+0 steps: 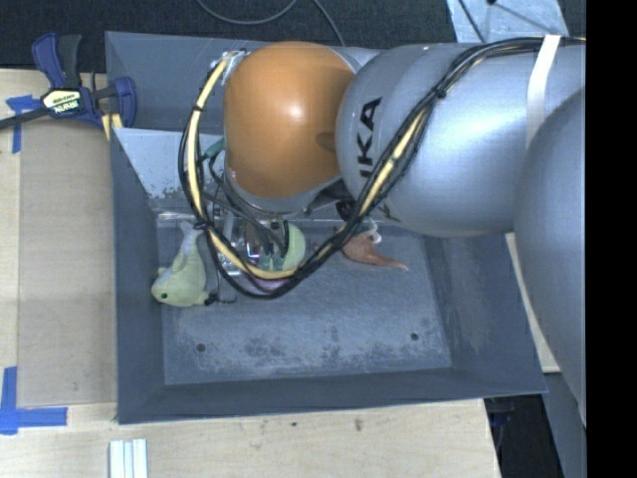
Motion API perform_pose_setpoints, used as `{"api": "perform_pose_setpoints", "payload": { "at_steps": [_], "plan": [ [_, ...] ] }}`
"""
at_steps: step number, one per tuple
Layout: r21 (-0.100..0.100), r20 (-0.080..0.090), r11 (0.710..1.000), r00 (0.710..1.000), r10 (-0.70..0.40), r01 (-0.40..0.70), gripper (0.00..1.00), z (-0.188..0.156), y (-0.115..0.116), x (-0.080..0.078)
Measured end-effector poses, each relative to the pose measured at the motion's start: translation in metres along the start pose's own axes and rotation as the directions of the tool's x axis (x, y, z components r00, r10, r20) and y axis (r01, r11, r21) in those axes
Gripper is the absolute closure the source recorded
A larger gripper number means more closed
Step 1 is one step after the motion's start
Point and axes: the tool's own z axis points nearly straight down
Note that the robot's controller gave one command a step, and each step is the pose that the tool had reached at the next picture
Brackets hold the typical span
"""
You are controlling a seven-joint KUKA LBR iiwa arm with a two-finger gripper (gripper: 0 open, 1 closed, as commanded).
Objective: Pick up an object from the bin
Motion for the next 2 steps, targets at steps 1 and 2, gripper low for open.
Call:
{"api": "perform_pose_setpoints", "payload": {
  "at_steps": [1, 2],
  "plan": [
    [-0.003, 0.008, 1.000, 1.000, 0.004, -0.004, 0.00, -0.005, -0.001, -0.002],
    [-0.004, 0.012, 1.000, 0.999, -0.030, 0.031, 0.00, 0.068, 0.006, -0.021]
  ]
}}
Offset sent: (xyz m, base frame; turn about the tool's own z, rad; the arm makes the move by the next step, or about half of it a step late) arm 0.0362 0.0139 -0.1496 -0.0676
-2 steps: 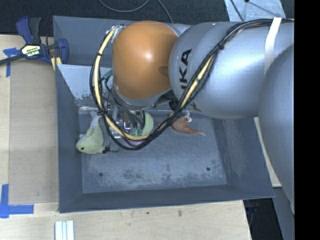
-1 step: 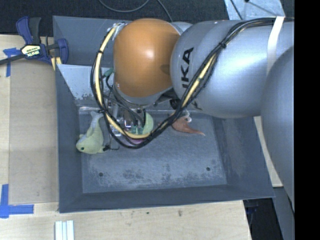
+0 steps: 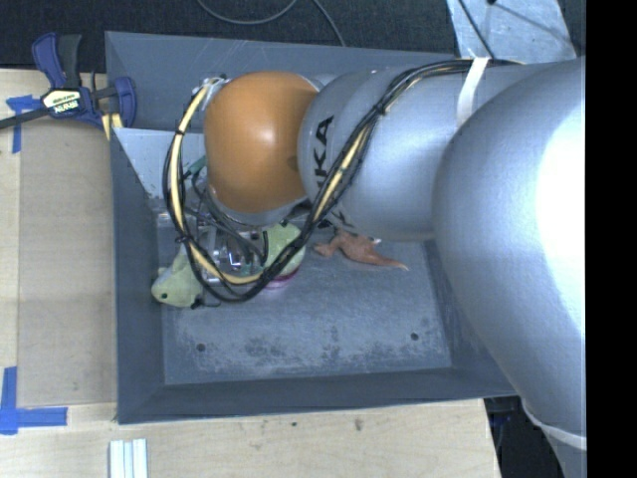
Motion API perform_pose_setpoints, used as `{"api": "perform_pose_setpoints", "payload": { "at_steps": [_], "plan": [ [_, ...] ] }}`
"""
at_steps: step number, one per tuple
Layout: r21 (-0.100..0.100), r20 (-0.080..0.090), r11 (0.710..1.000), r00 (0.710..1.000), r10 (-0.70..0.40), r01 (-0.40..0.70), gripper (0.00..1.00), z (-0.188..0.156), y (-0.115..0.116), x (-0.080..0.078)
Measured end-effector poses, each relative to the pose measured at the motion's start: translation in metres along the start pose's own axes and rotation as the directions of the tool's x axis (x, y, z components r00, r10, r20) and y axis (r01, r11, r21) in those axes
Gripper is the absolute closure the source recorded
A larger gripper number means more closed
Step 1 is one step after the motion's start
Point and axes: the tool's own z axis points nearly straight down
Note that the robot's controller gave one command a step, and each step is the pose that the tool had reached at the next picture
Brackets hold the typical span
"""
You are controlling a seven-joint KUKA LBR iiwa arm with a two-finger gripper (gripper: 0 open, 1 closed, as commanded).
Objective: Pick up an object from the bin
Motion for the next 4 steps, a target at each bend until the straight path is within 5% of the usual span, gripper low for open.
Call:
{"api": "perform_pose_setpoints", "payload": {
  "at_steps": [1, 2, 3, 4],
  "plan": [
    [0.003, -0.008, 0.999, 0.999, 0.043, -0.043, 0.00, 0.051, 0.002, -0.002],
    [0.001, -0.004, 0.980, 0.980, -0.197, 0.197, 0.00, 0.028, 0.007, -0.022],
    [0.000, -0.004, 0.963, 0.963, -0.270, 0.270, 0.00, 0.056, -0.002, -0.017],
    [0.004, 0.004, 0.844, 0.844, -0.536, 0.536, 1.00, 0.077, 0.011, -0.037]
  ]
}}
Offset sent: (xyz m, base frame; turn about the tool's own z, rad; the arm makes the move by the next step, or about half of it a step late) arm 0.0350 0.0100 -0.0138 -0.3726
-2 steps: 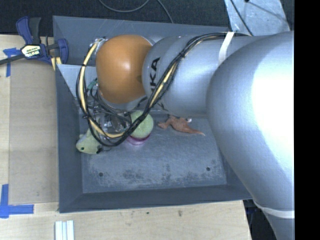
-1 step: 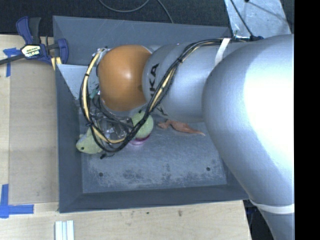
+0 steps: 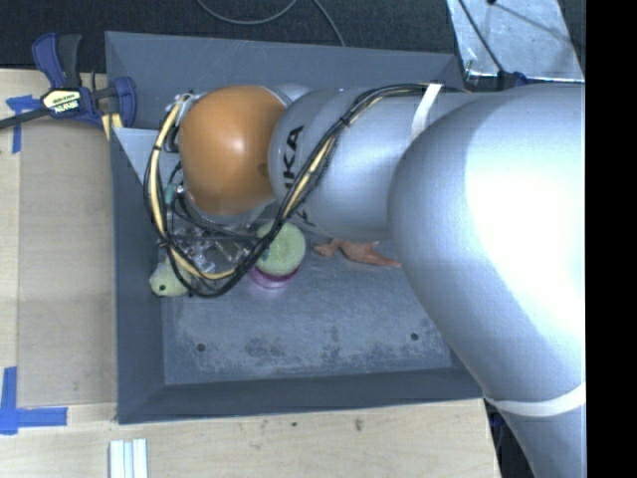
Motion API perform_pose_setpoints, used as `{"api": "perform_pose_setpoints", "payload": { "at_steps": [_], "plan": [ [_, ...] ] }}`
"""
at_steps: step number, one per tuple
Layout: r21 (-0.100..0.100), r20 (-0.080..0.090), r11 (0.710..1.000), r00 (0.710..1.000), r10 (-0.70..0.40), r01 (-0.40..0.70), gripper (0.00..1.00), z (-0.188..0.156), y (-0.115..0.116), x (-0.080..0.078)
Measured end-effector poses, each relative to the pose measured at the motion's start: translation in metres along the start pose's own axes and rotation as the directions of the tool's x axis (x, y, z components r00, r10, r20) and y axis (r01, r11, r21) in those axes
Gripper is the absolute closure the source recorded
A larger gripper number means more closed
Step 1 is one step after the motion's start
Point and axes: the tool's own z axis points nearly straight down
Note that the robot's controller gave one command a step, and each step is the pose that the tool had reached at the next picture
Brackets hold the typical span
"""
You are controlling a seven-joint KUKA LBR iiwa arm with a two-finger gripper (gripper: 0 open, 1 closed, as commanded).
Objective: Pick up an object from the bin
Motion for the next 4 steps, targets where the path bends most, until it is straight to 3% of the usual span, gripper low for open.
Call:
{"api": "perform_pose_setpoints", "payload": {
  "at_steps": [4],
  "plan": [
    [-0.004, -0.007, 1.000, 1.000, 0.003, -0.003, 1.00, -0.021, 0.000, 0.000]
  ]
}}
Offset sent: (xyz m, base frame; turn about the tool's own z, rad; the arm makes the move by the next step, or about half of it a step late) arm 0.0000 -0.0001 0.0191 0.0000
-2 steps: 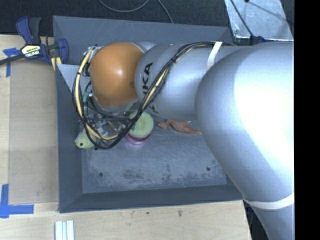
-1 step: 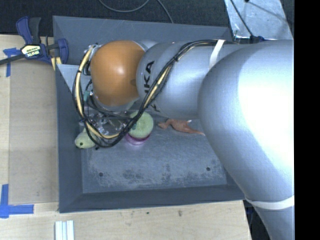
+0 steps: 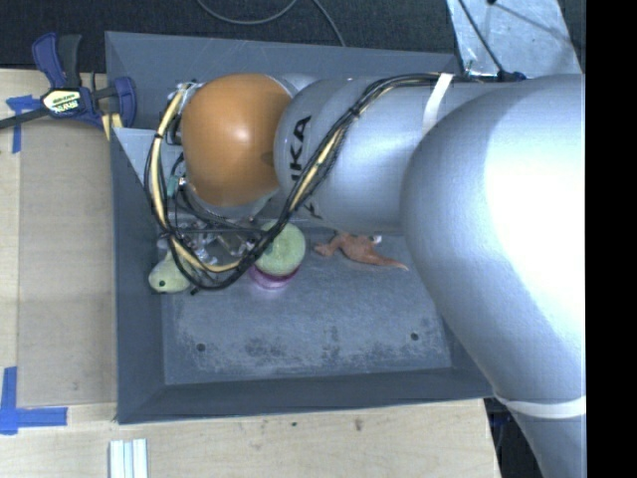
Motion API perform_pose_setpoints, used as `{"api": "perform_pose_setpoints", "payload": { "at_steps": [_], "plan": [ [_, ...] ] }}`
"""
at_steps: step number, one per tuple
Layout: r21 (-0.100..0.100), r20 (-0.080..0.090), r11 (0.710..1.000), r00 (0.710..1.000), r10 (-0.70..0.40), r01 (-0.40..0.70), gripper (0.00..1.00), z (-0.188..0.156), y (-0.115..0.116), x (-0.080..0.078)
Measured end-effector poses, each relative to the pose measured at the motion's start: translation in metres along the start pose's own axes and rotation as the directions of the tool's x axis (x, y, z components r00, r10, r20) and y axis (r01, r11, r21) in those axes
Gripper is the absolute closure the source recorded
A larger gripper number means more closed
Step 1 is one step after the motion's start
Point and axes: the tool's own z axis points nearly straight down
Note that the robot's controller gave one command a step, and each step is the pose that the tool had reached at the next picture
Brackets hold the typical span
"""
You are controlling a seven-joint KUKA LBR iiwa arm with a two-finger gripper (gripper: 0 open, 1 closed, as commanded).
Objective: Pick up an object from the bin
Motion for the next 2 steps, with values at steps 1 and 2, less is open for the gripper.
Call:
{"api": "perform_pose_setpoints", "payload": {
  "at_steps": [1, 2],
  "plan": [
    [0.000, 0.002, 1.000, 1.000, 0.000, 0.000, 1.00, -0.0083, 0.0000, -0.0007],
    [0.000, 0.002, 1.000, 1.000, 0.001, -0.001, 1.00, -0.0141, -0.0001, -0.0009]
  ]
}}
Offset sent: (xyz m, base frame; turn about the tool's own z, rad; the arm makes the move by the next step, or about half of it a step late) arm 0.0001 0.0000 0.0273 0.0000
